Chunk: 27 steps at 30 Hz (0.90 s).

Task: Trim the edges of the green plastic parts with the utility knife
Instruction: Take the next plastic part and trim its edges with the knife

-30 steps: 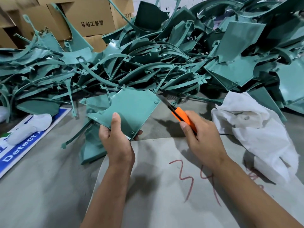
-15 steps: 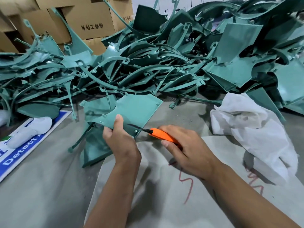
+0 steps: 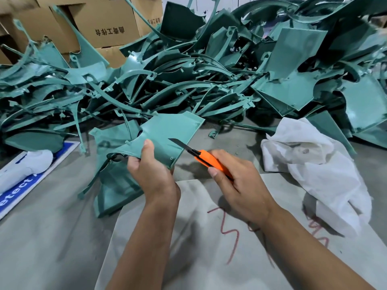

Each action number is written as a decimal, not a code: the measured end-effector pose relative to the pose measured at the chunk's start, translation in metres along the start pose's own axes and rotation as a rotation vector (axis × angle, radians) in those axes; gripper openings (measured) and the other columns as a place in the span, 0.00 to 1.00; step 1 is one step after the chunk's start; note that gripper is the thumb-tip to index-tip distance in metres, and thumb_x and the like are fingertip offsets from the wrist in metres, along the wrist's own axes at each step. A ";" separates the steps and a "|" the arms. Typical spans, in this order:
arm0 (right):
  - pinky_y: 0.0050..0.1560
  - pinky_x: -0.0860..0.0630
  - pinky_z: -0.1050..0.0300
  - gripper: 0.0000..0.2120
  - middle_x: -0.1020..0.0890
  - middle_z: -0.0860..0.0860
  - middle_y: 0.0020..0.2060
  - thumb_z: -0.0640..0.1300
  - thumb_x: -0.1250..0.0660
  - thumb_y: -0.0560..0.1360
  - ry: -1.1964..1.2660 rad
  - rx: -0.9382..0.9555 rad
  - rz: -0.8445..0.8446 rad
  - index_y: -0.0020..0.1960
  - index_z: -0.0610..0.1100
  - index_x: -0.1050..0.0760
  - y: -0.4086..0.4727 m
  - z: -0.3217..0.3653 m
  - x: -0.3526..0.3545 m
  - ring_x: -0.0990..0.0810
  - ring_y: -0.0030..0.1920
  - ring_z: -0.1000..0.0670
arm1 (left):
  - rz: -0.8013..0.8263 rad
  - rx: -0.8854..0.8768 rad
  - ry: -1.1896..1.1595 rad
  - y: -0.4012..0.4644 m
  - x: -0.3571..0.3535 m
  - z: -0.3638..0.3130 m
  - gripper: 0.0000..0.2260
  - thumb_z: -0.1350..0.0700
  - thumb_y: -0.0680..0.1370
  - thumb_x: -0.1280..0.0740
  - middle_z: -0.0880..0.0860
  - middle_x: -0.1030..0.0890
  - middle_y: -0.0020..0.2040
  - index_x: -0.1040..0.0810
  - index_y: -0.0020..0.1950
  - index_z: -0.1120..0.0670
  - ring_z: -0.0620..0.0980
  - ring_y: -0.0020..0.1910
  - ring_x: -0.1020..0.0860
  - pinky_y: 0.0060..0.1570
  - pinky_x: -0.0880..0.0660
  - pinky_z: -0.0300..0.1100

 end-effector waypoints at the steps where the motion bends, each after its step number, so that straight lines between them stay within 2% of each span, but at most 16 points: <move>1: 0.43 0.28 0.50 0.08 0.25 0.58 0.40 0.48 0.38 0.85 0.000 -0.005 -0.002 0.63 0.50 0.25 0.000 -0.001 0.000 0.25 0.41 0.52 | 0.001 -0.003 0.003 -0.001 0.000 0.000 0.04 0.60 0.82 0.34 0.54 0.15 0.51 0.23 0.49 0.52 0.59 0.57 0.16 0.63 0.23 0.65; 5: 0.42 0.27 0.49 0.08 0.25 0.59 0.41 0.47 0.38 0.85 0.004 -0.005 -0.017 0.63 0.49 0.25 0.000 -0.002 0.003 0.25 0.41 0.53 | 0.013 0.001 0.006 -0.002 0.001 0.000 0.04 0.60 0.83 0.35 0.59 0.16 0.59 0.22 0.51 0.52 0.60 0.60 0.18 0.63 0.24 0.66; 8: 0.42 0.27 0.50 0.08 0.25 0.59 0.41 0.47 0.37 0.85 0.008 0.011 -0.019 0.63 0.49 0.24 0.000 -0.001 0.004 0.25 0.41 0.53 | 0.021 -0.007 0.015 -0.002 0.002 0.000 0.04 0.60 0.83 0.35 0.59 0.16 0.60 0.21 0.54 0.54 0.59 0.60 0.17 0.63 0.24 0.66; 11: 0.41 0.28 0.49 0.06 0.25 0.59 0.40 0.46 0.37 0.85 0.024 -0.001 -0.038 0.61 0.50 0.24 0.000 -0.005 0.008 0.25 0.40 0.51 | 0.035 -0.013 0.012 -0.002 0.002 -0.001 0.03 0.60 0.83 0.34 0.53 0.13 0.50 0.21 0.53 0.53 0.54 0.52 0.15 0.61 0.22 0.65; 13: 0.40 0.30 0.54 0.06 0.26 0.60 0.39 0.46 0.37 0.85 0.018 -0.031 -0.092 0.60 0.50 0.24 0.001 -0.012 0.017 0.25 0.39 0.52 | 0.037 -0.011 0.003 -0.001 0.004 -0.002 0.02 0.59 0.82 0.33 0.48 0.13 0.42 0.22 0.51 0.53 0.50 0.46 0.15 0.59 0.21 0.65; 15: 0.40 0.33 0.60 0.06 0.27 0.61 0.36 0.45 0.37 0.85 -0.031 -0.081 -0.154 0.60 0.50 0.24 0.001 -0.022 0.027 0.26 0.38 0.55 | 0.045 -0.005 -0.009 0.000 0.005 -0.002 0.02 0.59 0.82 0.33 0.46 0.14 0.41 0.22 0.52 0.53 0.49 0.45 0.15 0.58 0.20 0.64; 17: 0.38 0.35 0.62 0.05 0.28 0.59 0.34 0.44 0.36 0.85 -0.080 -0.132 -0.189 0.58 0.53 0.25 0.001 -0.031 0.034 0.27 0.36 0.57 | 0.052 -0.007 -0.013 -0.001 0.006 -0.002 0.02 0.59 0.82 0.33 0.46 0.13 0.42 0.22 0.53 0.53 0.49 0.45 0.14 0.58 0.20 0.64; 22: 0.36 0.31 0.49 0.03 0.25 0.54 0.33 0.44 0.35 0.84 -0.158 -0.262 -0.255 0.55 0.49 0.24 -0.002 -0.045 0.039 0.26 0.35 0.48 | 0.040 -0.059 -0.008 -0.002 0.009 -0.003 0.03 0.60 0.82 0.33 0.51 0.14 0.50 0.20 0.51 0.53 0.58 0.57 0.16 0.62 0.22 0.63; 24: 0.37 0.31 0.51 0.05 0.24 0.55 0.35 0.44 0.35 0.84 -0.121 -0.207 -0.241 0.59 0.50 0.23 -0.001 -0.037 0.039 0.26 0.36 0.51 | 0.045 -0.099 0.006 -0.001 0.009 -0.004 0.04 0.60 0.82 0.34 0.53 0.14 0.51 0.20 0.53 0.54 0.58 0.58 0.17 0.60 0.20 0.58; 27: 0.40 0.32 0.61 0.09 0.24 0.61 0.41 0.45 0.36 0.85 0.012 -0.009 -0.081 0.63 0.50 0.22 -0.001 -0.010 0.020 0.23 0.39 0.56 | 0.068 -0.136 0.026 0.000 0.008 -0.002 0.04 0.60 0.82 0.34 0.54 0.14 0.52 0.20 0.53 0.56 0.57 0.56 0.16 0.58 0.19 0.54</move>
Point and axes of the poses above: each hand's wrist, its own y-axis towards the middle knuckle, its own x-axis out of the back of the hand, z = x × y, the point moved 8 cm from there along y, towards the middle knuckle
